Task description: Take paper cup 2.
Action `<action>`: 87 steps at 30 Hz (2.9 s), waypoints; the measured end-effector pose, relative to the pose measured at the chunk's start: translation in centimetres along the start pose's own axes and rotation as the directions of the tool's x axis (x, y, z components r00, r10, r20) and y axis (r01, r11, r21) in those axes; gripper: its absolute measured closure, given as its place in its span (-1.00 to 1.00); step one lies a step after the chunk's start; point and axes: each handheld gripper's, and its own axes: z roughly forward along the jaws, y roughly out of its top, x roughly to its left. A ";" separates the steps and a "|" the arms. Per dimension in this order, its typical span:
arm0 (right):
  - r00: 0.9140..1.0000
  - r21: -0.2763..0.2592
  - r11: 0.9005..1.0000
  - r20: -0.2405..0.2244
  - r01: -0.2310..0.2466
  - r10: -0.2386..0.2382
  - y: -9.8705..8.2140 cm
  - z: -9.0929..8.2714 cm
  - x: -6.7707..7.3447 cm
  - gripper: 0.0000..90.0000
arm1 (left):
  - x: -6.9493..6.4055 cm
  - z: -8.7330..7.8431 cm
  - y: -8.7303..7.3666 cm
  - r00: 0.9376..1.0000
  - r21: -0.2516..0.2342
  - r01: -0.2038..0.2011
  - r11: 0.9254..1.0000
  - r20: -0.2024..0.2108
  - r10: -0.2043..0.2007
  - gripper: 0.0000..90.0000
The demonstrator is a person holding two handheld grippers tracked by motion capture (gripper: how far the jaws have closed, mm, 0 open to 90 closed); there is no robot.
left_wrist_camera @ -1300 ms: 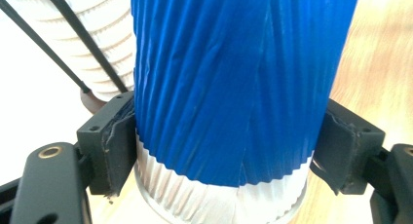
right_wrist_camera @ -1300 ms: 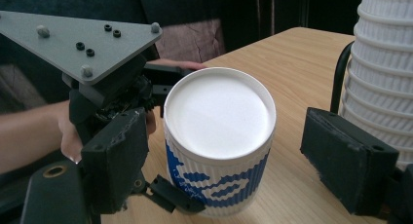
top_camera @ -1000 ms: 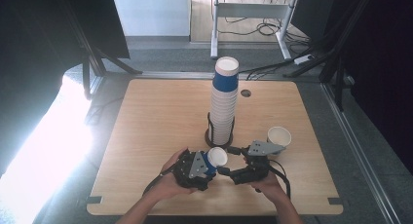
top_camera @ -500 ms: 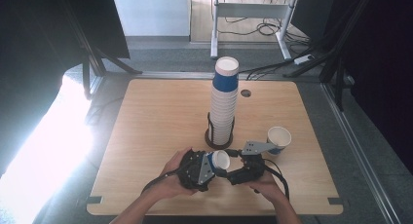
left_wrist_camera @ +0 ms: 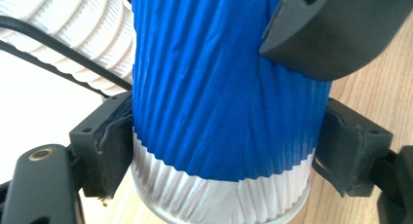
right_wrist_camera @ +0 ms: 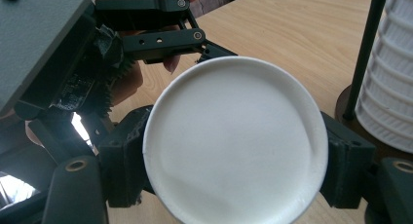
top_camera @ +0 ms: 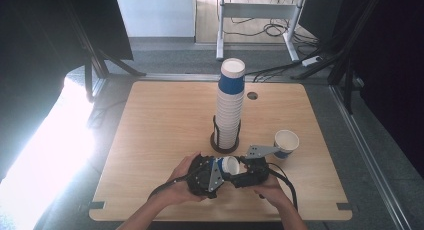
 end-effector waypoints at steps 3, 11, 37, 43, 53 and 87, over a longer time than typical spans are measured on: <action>1.000 -0.007 1.000 0.008 0.009 -0.009 0.0 -0.1 0.1 -0.42 | 0.2 -0.2 0.0 0.999 -0.019 0.032 0.999 0.007 -0.032 -0.68; 1.000 -0.057 0.998 0.006 -0.009 0.009 0.1 -0.8 -0.2 -0.41 | 1.2 -0.7 -1.0 0.977 -0.108 0.208 0.972 0.078 -0.200 -0.86; 0.986 -0.234 0.958 -0.028 -0.165 0.163 -0.2 -2.7 -1.7 -0.41 | 1.0 -1.0 -1.2 0.947 -0.224 0.314 0.923 0.006 -0.321 -0.90; 0.985 -0.219 0.960 -0.014 -0.173 0.174 -0.3 -2.4 -1.8 -0.41 | 1.6 -1.5 0.2 0.967 -0.192 0.242 0.951 -0.030 -0.252 -0.91; 0.984 -0.192 0.966 -0.002 -0.174 0.177 -0.3 -1.9 -1.6 -0.41 | 1.4 -0.1 2.0 0.990 -0.101 0.128 0.987 -0.042 -0.133 -0.93; 0.987 -0.157 0.975 -0.006 -0.156 0.158 -0.3 -1.4 -1.4 -0.44 | 1.3 0.4 2.0 0.998 -0.086 0.049 0.995 -0.046 -0.053 -0.65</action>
